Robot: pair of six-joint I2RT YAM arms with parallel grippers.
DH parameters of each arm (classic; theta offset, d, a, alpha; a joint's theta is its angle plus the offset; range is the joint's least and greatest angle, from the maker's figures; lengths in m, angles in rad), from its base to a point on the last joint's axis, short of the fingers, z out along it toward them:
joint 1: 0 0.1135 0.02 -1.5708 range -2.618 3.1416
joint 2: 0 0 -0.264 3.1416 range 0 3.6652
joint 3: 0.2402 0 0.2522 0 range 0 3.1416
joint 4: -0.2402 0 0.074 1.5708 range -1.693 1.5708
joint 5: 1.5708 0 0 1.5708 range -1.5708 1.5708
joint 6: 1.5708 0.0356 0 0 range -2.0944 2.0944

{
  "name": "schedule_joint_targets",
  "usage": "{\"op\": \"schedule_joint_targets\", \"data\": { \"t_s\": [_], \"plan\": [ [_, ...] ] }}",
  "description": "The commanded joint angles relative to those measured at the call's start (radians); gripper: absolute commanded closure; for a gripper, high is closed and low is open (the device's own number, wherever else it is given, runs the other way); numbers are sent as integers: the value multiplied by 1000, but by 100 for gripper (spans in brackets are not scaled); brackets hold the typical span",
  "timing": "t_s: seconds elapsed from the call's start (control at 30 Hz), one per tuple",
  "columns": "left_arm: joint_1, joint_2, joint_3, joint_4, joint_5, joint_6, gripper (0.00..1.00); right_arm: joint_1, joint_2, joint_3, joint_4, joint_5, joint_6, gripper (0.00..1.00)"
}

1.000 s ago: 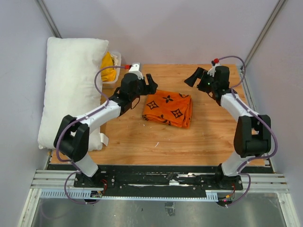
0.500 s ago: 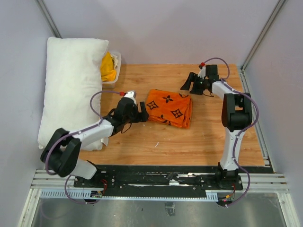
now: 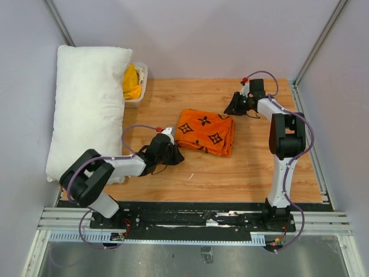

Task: Remove the pillowcase from the pillow
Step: Adjust the pillowcase at the center of the board.

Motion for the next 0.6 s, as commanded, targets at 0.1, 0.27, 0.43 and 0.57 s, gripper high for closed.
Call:
{"op": "schedule_joint_targets", "data": {
  "t_s": [0.1, 0.27, 0.43, 0.57],
  "plan": [
    [2, 200, 192, 89, -26, -6, 100, 13, -57, -128, 0, -21, -8, 76],
    [82, 248, 250, -10, -104, 14, 100, 27, -131, -280, 68, -41, 43, 78],
    [189, 242, 228, -60, -141, -10, 100, 93, -214, -379, 89, -24, 69, 79],
    [256, 198, 303, -214, -256, 25, 100, 219, -299, -468, 104, 45, 131, 79]
  ]
}}
